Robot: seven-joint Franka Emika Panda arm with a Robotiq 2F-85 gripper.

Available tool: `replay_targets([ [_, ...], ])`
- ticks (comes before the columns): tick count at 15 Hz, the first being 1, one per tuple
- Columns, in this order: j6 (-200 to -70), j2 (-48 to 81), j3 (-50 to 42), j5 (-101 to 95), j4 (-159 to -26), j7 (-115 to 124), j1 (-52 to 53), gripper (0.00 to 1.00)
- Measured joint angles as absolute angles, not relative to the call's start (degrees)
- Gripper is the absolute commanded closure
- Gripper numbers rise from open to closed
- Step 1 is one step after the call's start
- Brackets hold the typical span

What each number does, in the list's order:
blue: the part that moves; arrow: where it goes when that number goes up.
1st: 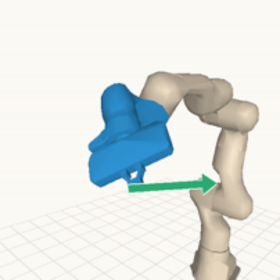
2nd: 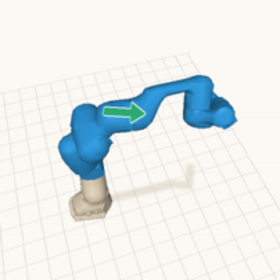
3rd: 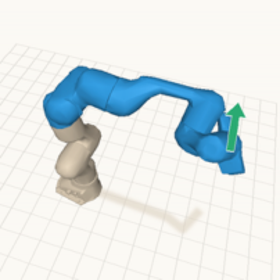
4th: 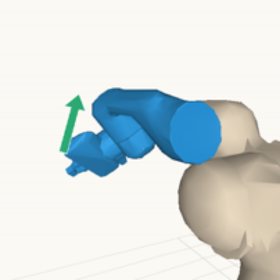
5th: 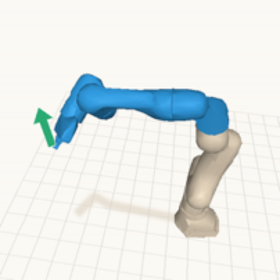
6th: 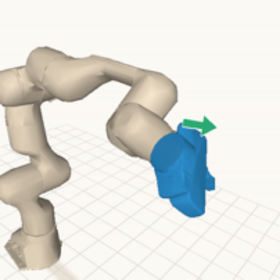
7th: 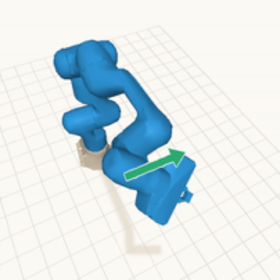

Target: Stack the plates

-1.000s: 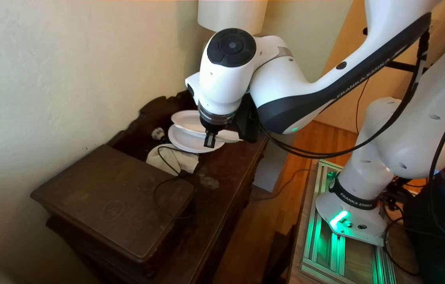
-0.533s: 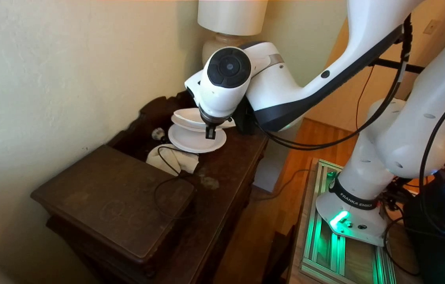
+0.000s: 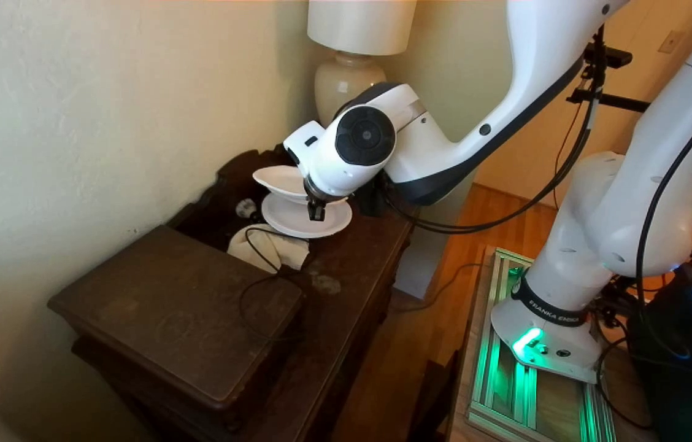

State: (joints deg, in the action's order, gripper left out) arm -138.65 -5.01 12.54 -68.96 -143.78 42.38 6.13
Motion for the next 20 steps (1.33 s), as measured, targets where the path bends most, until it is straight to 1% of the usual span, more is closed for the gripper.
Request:
replay_targets([
  [7, -136.96, -3.32, 10.14, -70.28, -144.01, 42.46, 6.11, 0.97],
  [12, -138.05, -1.23, 6.99, -77.49, -144.01, 46.97, 5.40, 0.97],
  [20, -148.43, 1.02, 1.62, -89.87, -143.64, 56.72, 2.12, 0.97],
])
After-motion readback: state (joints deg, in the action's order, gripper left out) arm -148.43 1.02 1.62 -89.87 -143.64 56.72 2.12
